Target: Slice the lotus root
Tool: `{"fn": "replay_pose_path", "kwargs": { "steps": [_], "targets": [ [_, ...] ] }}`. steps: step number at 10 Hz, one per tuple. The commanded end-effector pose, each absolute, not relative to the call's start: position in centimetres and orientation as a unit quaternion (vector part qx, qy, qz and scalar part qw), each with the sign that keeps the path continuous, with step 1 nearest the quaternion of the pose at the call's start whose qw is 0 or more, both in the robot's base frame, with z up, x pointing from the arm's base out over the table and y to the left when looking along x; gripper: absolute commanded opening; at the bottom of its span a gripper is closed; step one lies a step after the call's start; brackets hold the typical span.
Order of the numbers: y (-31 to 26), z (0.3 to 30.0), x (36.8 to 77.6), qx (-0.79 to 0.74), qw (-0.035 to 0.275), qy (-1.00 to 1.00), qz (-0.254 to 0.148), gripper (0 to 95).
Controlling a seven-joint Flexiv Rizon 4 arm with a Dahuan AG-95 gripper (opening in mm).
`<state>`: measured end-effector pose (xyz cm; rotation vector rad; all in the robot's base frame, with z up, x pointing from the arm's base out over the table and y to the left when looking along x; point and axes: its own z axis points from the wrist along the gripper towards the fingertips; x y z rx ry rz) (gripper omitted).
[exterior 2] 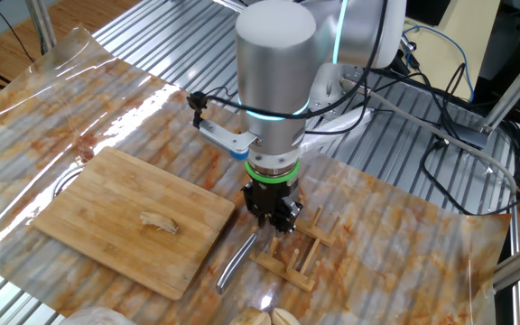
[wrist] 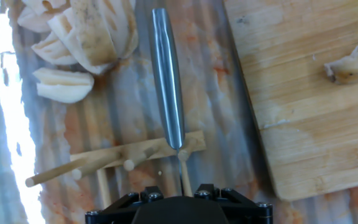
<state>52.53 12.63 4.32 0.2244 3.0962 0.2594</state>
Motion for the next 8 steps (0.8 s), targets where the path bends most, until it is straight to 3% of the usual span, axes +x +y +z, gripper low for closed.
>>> {"fn": "replay_pose_path", "kwargs": {
  "steps": [1, 8],
  "targets": [
    [12.59, 4.01, 52.45, 0.072, 0.017, 0.994, 0.082, 38.0],
    [12.68, 3.16, 52.69, 0.066, 0.018, 0.994, 0.087, 38.0]
  ]
}}
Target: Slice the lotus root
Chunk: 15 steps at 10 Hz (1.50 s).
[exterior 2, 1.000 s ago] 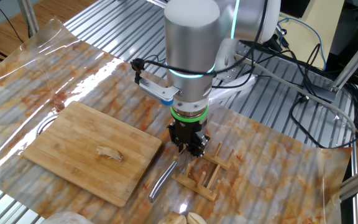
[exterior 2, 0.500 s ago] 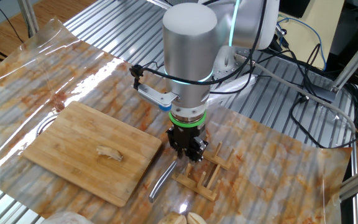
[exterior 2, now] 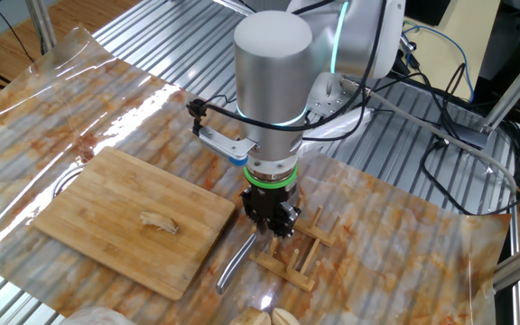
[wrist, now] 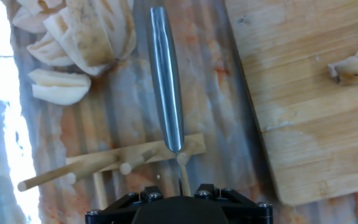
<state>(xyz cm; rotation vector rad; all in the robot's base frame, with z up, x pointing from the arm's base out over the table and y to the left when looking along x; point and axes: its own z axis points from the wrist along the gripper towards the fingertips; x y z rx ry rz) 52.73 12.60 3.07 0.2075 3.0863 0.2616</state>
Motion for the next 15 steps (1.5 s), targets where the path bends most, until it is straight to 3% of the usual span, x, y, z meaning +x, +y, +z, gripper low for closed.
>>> {"fn": "replay_pose_path", "kwargs": {
  "steps": [1, 2, 11, 15],
  "targets": [
    [12.7, 3.1, 52.7, 0.065, 0.018, 0.994, 0.087, 38.0],
    [12.7, 3.0, 52.7, 0.063, 0.018, 0.994, 0.088, 0.0],
    [13.0, 3.2, 52.7, 0.076, 0.022, 0.993, 0.086, 0.0],
    [13.7, 5.2, 52.5, 0.083, 0.019, 0.993, 0.084, 0.0]
  ]
}}
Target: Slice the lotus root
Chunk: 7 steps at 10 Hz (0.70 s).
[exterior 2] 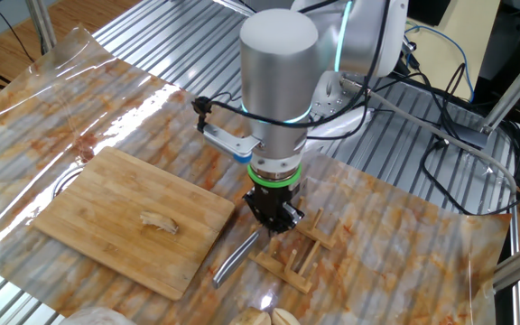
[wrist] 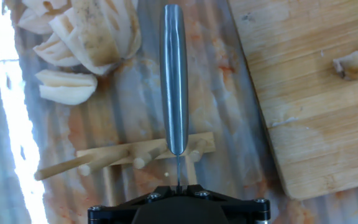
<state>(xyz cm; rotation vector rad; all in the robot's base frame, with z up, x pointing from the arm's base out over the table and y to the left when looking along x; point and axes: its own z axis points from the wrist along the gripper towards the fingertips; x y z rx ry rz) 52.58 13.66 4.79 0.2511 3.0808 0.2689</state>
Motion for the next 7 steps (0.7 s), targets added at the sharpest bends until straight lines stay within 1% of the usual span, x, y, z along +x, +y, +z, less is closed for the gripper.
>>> {"fn": "replay_pose_path", "kwargs": {
  "steps": [1, 2, 3, 4, 7],
  "targets": [
    [13.8, 5.7, 52.5, 0.086, 0.018, 0.993, 0.084, 0.0],
    [13.8, 6.9, 52.5, 0.089, 0.019, 0.992, 0.082, 0.0],
    [13.8, 6.9, 52.5, 0.089, 0.019, 0.992, 0.082, 0.0],
    [13.6, 8.5, 52.6, 0.089, 0.017, 0.993, 0.082, 0.0],
    [13.0, 11.7, 53.0, 0.085, 0.012, 0.993, 0.081, 0.0]
  ]
}}
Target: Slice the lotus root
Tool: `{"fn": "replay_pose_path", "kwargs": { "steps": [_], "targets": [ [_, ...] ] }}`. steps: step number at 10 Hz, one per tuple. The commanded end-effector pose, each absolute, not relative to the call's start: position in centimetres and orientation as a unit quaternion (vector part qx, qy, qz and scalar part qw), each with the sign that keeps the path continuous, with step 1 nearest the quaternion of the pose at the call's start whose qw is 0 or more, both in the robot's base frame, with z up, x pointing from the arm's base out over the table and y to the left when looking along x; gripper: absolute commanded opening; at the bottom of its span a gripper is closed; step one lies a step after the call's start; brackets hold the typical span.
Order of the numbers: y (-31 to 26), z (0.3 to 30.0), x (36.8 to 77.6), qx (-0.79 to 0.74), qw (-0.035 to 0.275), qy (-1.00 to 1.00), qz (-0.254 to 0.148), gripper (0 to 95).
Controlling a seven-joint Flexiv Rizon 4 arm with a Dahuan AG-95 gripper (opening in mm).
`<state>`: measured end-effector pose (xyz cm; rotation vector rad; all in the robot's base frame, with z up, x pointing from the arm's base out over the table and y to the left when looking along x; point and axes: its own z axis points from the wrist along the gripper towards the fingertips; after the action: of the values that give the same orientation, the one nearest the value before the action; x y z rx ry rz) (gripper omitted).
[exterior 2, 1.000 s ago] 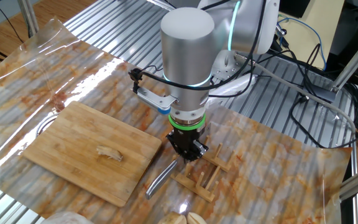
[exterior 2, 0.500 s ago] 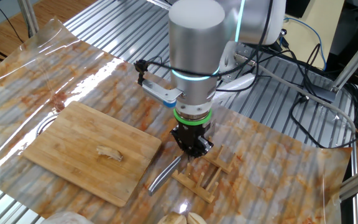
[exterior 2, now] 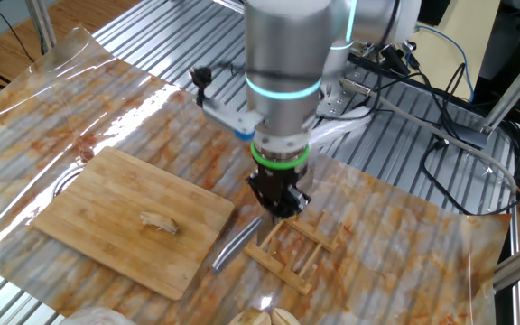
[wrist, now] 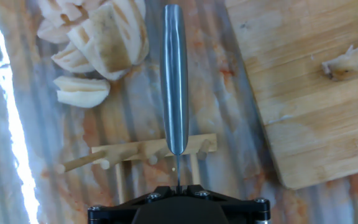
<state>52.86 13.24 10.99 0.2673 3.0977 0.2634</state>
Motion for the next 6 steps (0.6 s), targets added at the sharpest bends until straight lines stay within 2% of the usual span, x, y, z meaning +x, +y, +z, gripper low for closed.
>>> {"fn": "replay_pose_path", "kwargs": {
  "steps": [1, 6],
  "targets": [
    [12.9, 12.3, 53.1, 0.084, 0.01, 0.993, 0.08, 0.0],
    [10.1, 16.0, 54.9, 0.034, 0.0, 0.998, 0.055, 0.0]
  ]
}}
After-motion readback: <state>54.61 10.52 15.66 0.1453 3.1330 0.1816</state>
